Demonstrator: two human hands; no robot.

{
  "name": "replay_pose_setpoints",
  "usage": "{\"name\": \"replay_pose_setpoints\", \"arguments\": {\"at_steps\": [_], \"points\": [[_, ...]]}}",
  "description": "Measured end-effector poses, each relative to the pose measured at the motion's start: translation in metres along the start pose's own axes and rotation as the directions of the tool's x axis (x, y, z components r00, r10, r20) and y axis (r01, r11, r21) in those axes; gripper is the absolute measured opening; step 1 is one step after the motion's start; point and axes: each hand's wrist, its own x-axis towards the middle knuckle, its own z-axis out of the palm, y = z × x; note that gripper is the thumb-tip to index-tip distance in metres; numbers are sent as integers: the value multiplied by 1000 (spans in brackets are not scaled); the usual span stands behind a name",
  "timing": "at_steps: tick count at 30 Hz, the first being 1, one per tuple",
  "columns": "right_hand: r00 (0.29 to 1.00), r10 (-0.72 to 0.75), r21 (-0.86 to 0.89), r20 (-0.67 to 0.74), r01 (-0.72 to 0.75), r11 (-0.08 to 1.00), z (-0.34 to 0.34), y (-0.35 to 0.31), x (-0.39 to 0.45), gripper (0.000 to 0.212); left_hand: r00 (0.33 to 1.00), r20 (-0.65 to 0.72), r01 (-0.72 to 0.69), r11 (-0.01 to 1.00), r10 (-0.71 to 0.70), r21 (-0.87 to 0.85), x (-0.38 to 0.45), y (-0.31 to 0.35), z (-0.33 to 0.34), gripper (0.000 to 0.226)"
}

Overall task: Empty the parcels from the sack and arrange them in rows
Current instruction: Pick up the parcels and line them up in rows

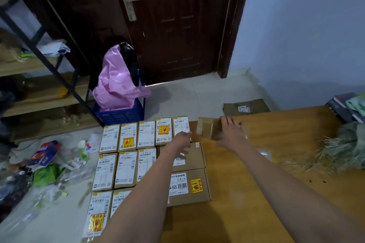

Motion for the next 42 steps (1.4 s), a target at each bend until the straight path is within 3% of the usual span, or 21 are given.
{"name": "replay_pose_setpoints", "arguments": {"at_steps": [6, 11, 14, 16, 18, 20, 22, 24, 26, 28, 31, 33, 36, 39, 42], "points": [[940, -231, -40, -250, 229, 973, 1, -28, -41, 90, 994, 74, 99, 929, -77, -357, -17, -5, -15, 68], [811, -338, -74, -478, 347, 935, 18, -49, -73, 96, 995, 100, 45, 854, 9, -518, -29, -20, -28, 64], [808, -328, -40, -489, 354, 934, 27, -57, -85, 91, 993, 97, 0, 828, 66, -561, -31, -33, -35, 68], [862, -223, 40, -454, 270, 962, 34, -60, -88, 86, 993, 74, -31, 828, 87, -560, -31, -44, -41, 77], [918, 31, 300, -395, 97, 949, 37, -59, -87, 83, 995, 50, -46, 835, 87, -548, -33, -55, -47, 81], [921, 250, 582, -299, -32, 812, 32, -57, -85, 76, 995, 38, -63, 853, 96, -518, -34, -66, -53, 78], [909, 352, 717, -223, -92, 691, 24, -54, -81, 71, 993, 12, -98, 877, 117, -470, -35, -73, -60, 75], [932, 324, 712, -159, -119, 692, 15, -52, -76, 76, 988, -11, -144, 894, 154, -423, -36, -76, -69, 72], [980, 165, 537, -115, -79, 840, 0, -52, -72, 87, 979, -8, -191, 911, 202, -366, -40, -74, -74, 74], [999, -40, 300, 22, 32, 953, -16, -59, -69, 102, 962, -6, -269, 943, 273, -197, -41, -68, -77, 81], [929, -170, 130, 329, 134, 982, -33, -74, -60, 122, 926, 59, -374, 927, 372, 29, -46, -53, -74, 92], [861, -186, 195, 474, 104, 975, -39, -83, -57, 120, 907, 110, -405, 913, 407, -40, -51, -45, -71, 95], [773, -244, 504, 585, -111, 857, -47, -86, -60, 87, 896, 105, -422, 900, 432, -109, -56, -37, -68, 94], [811, -201, 624, 549, -238, 745, -39, -73, -63, 57, 895, -2, -445, 894, 445, -54, -49, -41, -64, 83], [881, -31, 737, 472, -375, 563, -21, -51, -63, 44, 907, -132, -407, 913, 401, -27, -35, -52, -64, 68]]}}
